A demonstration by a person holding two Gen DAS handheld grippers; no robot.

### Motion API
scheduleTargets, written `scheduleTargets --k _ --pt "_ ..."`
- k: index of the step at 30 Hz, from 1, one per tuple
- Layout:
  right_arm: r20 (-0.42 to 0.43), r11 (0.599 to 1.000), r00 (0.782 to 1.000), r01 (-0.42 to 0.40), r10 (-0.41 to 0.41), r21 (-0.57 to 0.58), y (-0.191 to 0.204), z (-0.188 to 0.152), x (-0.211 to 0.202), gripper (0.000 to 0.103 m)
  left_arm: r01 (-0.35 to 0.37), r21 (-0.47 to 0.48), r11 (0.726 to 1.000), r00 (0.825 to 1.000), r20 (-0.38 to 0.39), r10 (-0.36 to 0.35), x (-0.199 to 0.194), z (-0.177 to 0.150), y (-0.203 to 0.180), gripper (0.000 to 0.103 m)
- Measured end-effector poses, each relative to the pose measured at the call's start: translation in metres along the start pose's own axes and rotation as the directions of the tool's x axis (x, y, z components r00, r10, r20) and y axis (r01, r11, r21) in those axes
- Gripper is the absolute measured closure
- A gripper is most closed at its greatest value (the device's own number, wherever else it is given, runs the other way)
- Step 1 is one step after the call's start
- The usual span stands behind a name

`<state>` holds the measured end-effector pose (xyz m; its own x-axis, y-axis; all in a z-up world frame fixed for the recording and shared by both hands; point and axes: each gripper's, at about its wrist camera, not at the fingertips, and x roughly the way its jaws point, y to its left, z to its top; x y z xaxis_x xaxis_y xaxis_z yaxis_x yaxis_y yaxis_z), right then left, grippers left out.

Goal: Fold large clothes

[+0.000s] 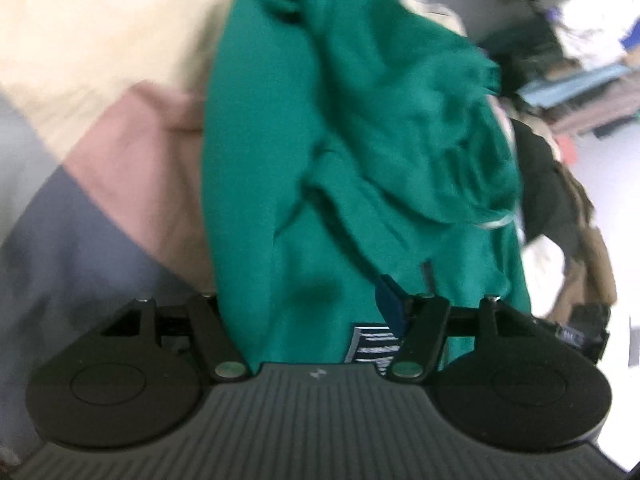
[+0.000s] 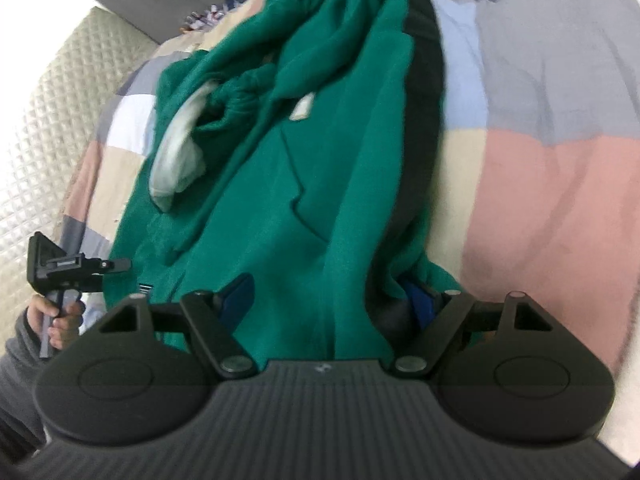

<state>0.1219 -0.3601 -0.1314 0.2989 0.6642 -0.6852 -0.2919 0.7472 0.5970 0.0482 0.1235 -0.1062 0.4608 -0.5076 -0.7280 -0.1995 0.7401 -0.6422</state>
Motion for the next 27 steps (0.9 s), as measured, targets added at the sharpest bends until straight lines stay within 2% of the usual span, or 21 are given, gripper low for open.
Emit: scheduleTargets --k 3,7,8,9,10,11,12,14,17,20,23,27 --pt "0.023 0.998 0.998 -0.054 0.055 -0.015 0.001 0.000 -0.004 0.021 -0.016 0.004 1.000 1.000 -0.010 0.016 0.004 0.000 0.003 0.035" --pt "-0.004 0.999 0.999 -0.032 0.032 0.011 -0.006 -0.002 0.008 0.025 -0.079 0.037 0.996 0.996 -0.027 0.080 0.022 -0.002 -0.002 0.035" --pt "-0.008 1.000 1.000 -0.014 0.014 0.004 -0.005 -0.002 0.010 0.031 -0.089 0.046 0.995 0.996 -0.026 0.090 0.025 -0.005 -0.004 0.035" --pt "-0.009 1.000 1.000 0.020 -0.020 -0.016 0.000 -0.001 0.011 0.043 -0.099 0.054 0.994 0.995 -0.022 0.100 0.027 -0.004 -0.006 0.035" --pt "-0.005 0.996 0.998 0.069 -0.070 -0.051 0.006 0.000 0.011 0.052 -0.111 0.060 0.992 0.994 -0.014 0.112 0.025 -0.004 -0.009 0.040" --pt "-0.001 0.992 0.994 0.105 -0.105 -0.070 0.011 0.000 0.009 0.076 -0.122 0.063 0.991 0.992 -0.010 0.123 0.025 -0.004 -0.010 0.058" --pt "0.011 0.989 0.992 0.127 -0.127 -0.073 0.012 0.002 0.005 0.083 -0.129 0.058 0.990 0.992 -0.004 0.130 0.024 -0.003 -0.010 0.066" --pt "0.074 0.989 0.989 0.132 -0.127 -0.063 0.018 0.003 -0.009 0.088 -0.102 0.030 0.994 0.995 0.001 0.102 0.013 -0.001 -0.008 0.084" --pt "0.140 0.990 0.984 0.122 -0.112 -0.065 0.035 0.003 -0.032 0.093 -0.054 0.041 0.998 0.997 0.058 0.052 -0.010 -0.003 -0.017 0.089" --pt "0.224 0.993 0.973 0.078 -0.058 -0.084 0.055 0.001 -0.062 0.094 -0.005 0.042 0.999 0.993 0.114 0.000 -0.035 -0.004 -0.028 0.090" --pt "0.303 0.995 0.953 0.028 0.001 -0.092 0.068 -0.001 -0.094 0.094 0.044 0.025 0.999 0.986 0.162 -0.047 -0.068 -0.003 -0.033 0.092" --pt "0.363 0.994 0.930 -0.015 0.053 -0.108 0.085 -0.008 -0.118 0.095 0.103 0.016 0.995 0.971 0.215 -0.104 -0.112 -0.007 -0.040 0.094"
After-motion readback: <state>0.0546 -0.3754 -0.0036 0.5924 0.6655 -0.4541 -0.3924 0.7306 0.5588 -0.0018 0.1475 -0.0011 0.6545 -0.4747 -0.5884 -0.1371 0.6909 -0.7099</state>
